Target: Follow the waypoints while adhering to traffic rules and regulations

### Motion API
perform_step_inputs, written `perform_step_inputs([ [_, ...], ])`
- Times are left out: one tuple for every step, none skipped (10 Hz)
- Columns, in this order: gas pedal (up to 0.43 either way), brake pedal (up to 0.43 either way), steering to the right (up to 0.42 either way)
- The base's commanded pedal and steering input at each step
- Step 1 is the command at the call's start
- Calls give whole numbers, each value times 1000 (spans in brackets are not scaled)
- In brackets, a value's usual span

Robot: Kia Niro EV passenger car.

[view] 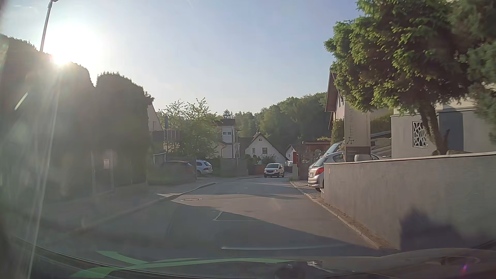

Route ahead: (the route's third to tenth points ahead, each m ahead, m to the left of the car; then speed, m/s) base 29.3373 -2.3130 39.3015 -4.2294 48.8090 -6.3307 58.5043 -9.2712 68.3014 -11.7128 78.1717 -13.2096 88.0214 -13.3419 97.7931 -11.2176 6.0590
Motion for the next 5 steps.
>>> perform_step_inputs([
  [0,159,0],
  [0,159,0],
  [0,159,0],
  [0,159,-1],
  [0,159,-1],
])
